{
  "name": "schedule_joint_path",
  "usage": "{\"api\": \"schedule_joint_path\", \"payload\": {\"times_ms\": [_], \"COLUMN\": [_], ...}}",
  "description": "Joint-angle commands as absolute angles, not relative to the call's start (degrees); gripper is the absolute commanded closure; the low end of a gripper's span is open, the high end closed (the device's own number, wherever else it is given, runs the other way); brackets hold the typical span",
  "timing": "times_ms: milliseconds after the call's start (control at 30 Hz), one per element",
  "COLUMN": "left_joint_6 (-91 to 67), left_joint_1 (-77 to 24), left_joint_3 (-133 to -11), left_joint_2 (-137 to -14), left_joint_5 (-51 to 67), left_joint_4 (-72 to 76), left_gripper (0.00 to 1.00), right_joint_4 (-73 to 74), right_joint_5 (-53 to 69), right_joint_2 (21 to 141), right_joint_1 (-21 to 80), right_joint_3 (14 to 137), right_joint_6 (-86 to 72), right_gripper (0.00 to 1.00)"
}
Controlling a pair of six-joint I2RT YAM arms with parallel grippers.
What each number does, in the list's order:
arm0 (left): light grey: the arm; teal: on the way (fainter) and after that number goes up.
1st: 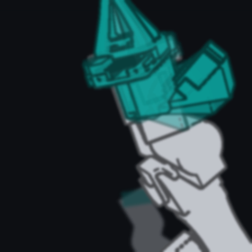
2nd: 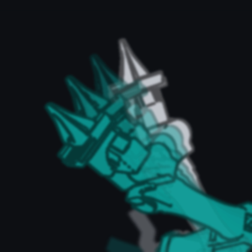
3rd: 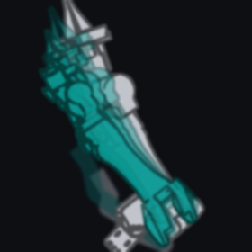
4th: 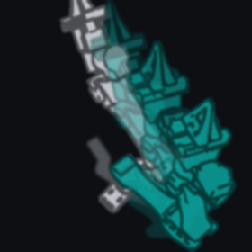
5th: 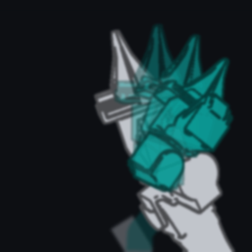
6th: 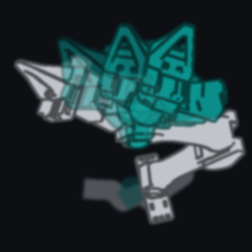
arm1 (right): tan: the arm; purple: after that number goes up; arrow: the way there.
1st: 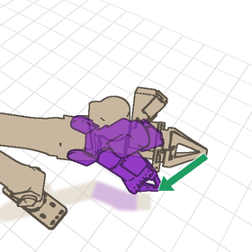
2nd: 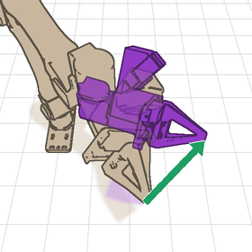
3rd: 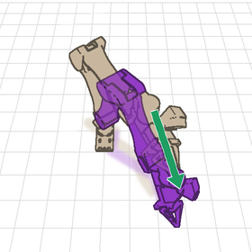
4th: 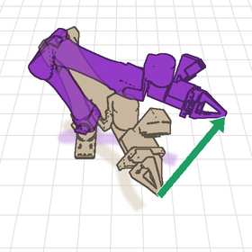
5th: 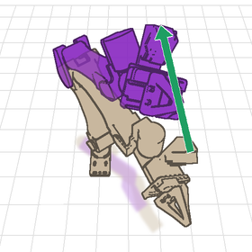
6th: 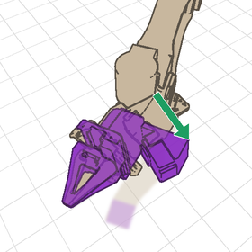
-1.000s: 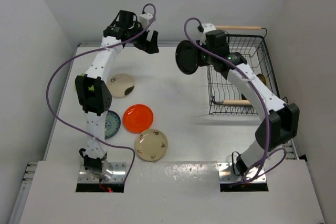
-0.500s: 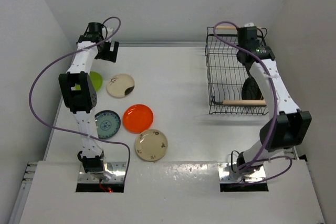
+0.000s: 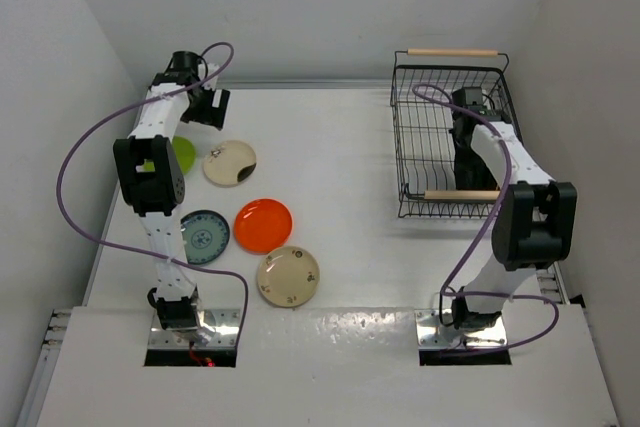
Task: Load the plates into the dish rack
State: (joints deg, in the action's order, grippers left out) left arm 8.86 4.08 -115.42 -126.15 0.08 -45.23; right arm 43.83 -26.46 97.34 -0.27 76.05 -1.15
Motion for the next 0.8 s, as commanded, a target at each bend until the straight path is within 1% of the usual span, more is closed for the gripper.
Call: {"api": "schedule_joint_path", "payload": {"times_ms": [0,233,300,333,367,433,500,533,633,733,767], "left_joint_6": [9.67,10.72,10.72,11.24,11.25,11.25,11.87,12.47,13.7,14.33,14.33], "left_joint_1": [4.13,4.13,4.13,4.13,4.13,4.13,4.13,4.13,4.13,4.13,4.13], "left_joint_3": [-114.26,-113.73,-113.73,-113.73,-113.73,-113.73,-112.24,-112.24,-110.84,-110.83,-110.83], "left_joint_2": [-125.33,-125.33,-125.33,-125.33,-125.33,-125.33,-125.33,-125.33,-125.86,-127.96,-129.36], "left_joint_5": [0.01,-0.53,-0.53,-0.53,-0.53,-0.53,0.09,0.09,1.14,2.28,2.29], "left_joint_4": [-44.65,-44.65,-44.65,-44.65,-44.65,-45.18,-45.18,-45.18,-46.23,-47.28,-47.29], "left_gripper": [0.0,0.0,0.0,0.0,0.0,0.0,0.0,0.0,0.0,0.0,0.02], "right_joint_4": [39.65,38.23,38.32,39.36,39.81,41.21,41.4,41.57,43.67,45.43,46.48], "right_joint_5": [-22.77,-23.47,-22.77,-22.42,-22.5,-22.41,-22.5,-22.85,-22.85,-23.12,-23.2], "right_joint_2": [97.56,98.88,98.96,99.14,99.23,99.05,98.35,97.65,97.03,95.72,95.1], "right_joint_1": [-1.67,-2.02,-2.37,-2.37,-2.37,-2.37,-2.37,-2.29,-2.2,-1.76,-1.76], "right_joint_3": [73.58,71.72,72.24,72.51,73.21,74.26,75.49,75.67,78.56,80.5,82.07], "right_joint_6": [-4.13,-3.78,-3.96,-3.69,-3.87,-3.69,-3.43,-3.34,-3.08,-2.9,-2.73], "right_gripper": [1.0,0.99,0.86,0.7,0.59,0.42,0.34,0.29,0.2,0.14,0.08]}}
